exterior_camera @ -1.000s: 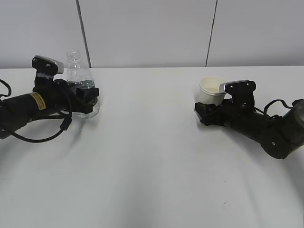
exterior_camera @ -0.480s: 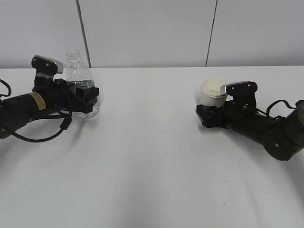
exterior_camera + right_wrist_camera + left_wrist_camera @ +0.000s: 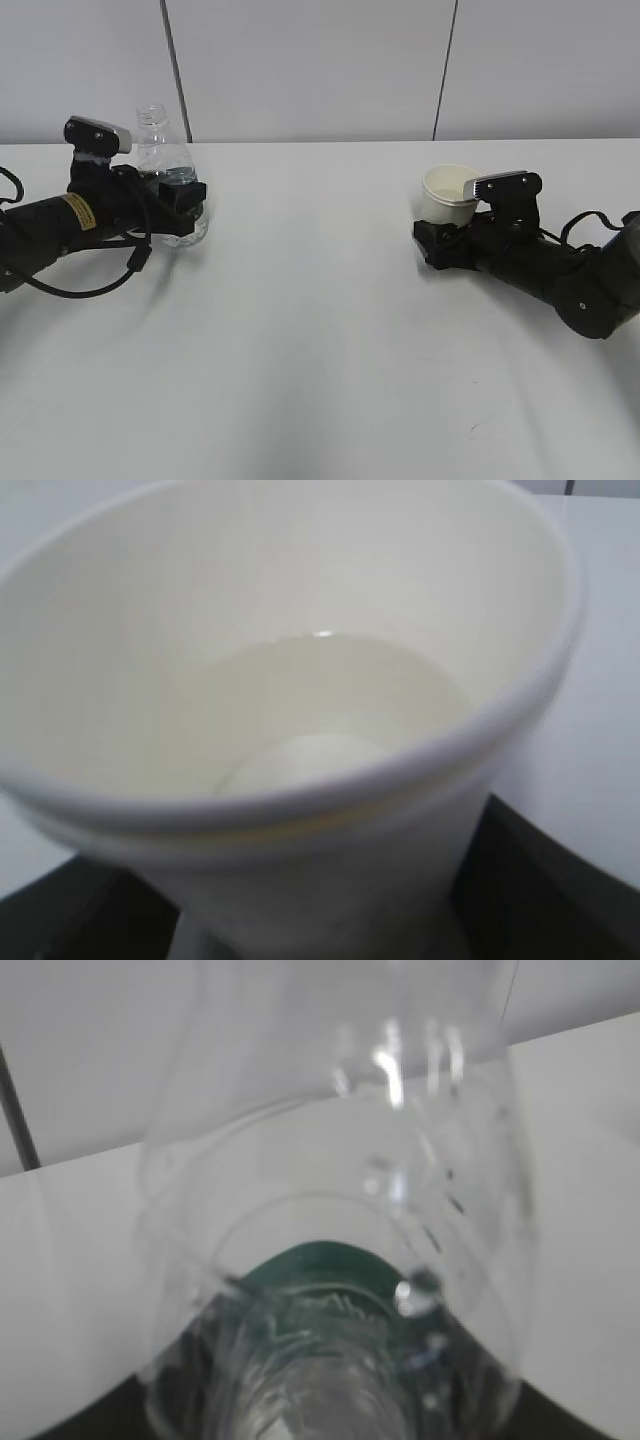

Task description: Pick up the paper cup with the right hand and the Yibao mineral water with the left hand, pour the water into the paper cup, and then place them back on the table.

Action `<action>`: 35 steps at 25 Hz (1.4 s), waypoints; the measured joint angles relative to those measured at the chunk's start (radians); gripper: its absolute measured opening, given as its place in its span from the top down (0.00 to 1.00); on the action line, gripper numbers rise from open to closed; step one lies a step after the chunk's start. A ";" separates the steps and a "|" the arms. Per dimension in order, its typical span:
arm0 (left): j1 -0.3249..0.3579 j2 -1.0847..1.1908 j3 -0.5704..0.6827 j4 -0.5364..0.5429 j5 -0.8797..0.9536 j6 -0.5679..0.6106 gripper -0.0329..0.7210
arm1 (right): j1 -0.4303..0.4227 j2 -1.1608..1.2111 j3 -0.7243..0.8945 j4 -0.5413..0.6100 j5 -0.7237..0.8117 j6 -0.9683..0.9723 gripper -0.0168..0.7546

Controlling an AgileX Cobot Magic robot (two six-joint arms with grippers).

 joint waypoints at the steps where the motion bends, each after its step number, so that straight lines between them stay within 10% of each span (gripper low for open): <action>1: 0.000 0.000 0.000 0.000 0.000 0.000 0.53 | 0.000 0.000 0.000 0.000 -0.002 0.000 0.22; 35: 0.000 0.000 0.000 -0.003 0.000 0.000 0.53 | 0.000 -0.043 0.002 -0.041 0.065 0.002 0.21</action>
